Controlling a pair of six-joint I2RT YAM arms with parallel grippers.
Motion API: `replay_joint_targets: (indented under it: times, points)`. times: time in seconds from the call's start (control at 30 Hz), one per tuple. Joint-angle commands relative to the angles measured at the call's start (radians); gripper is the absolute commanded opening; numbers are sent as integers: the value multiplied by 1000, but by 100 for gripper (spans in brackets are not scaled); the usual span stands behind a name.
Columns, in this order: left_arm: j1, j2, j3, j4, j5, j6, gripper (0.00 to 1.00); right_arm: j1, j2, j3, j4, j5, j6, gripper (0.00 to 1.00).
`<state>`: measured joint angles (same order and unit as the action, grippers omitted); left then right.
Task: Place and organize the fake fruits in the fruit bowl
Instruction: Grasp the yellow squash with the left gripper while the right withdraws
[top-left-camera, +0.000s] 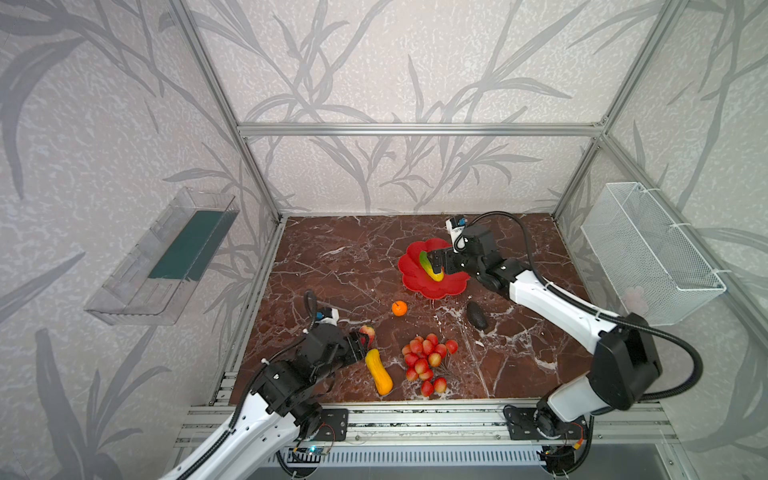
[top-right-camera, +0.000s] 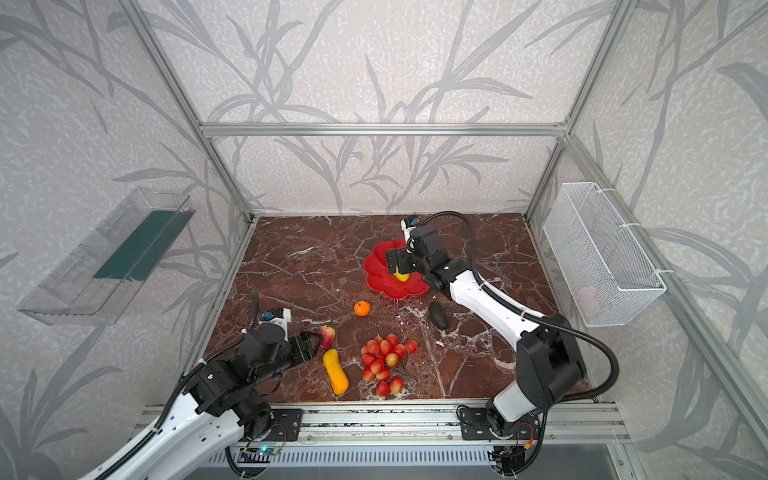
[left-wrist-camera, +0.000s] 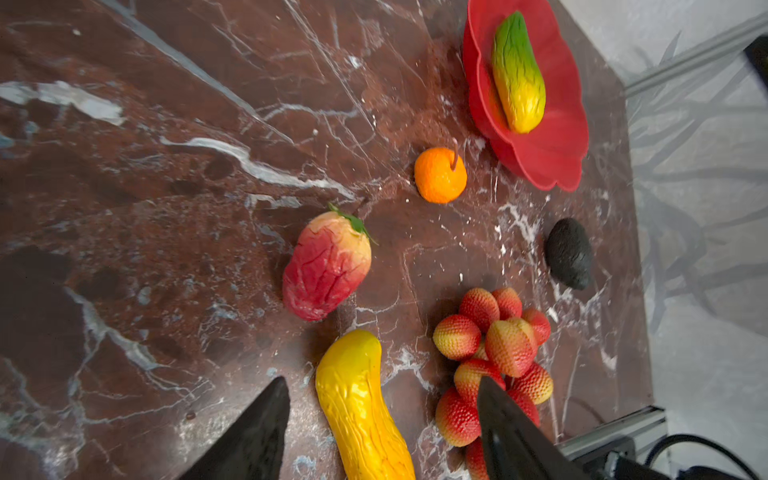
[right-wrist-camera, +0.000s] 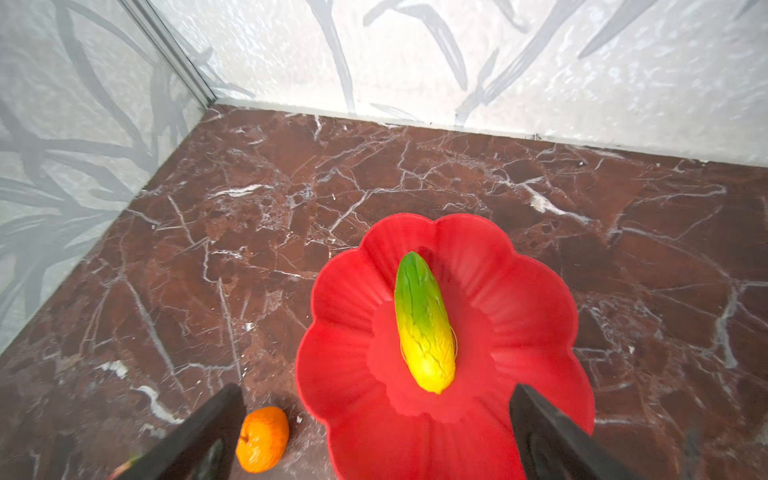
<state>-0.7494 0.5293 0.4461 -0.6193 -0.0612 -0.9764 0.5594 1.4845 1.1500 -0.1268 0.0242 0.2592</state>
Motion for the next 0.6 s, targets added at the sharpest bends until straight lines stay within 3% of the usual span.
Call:
replay_joint_targets:
  times: [0.0,0.2,0.47,0.57]
  points:
    - [-151,82,-24,68,-192,-124,71,1,-88,-104,-28,25,-2,99]
    - [-326,245,-54,95,-285,-250,73,2,-262,-249,-74,18,22,99]
    - [-354,404,-83,235,-256,-266,75,1,-388,-351,-134,20,25,99]
    - [-358,471,-86,296,-247,-270,68,1,-417,-370,-151,24,24,99]
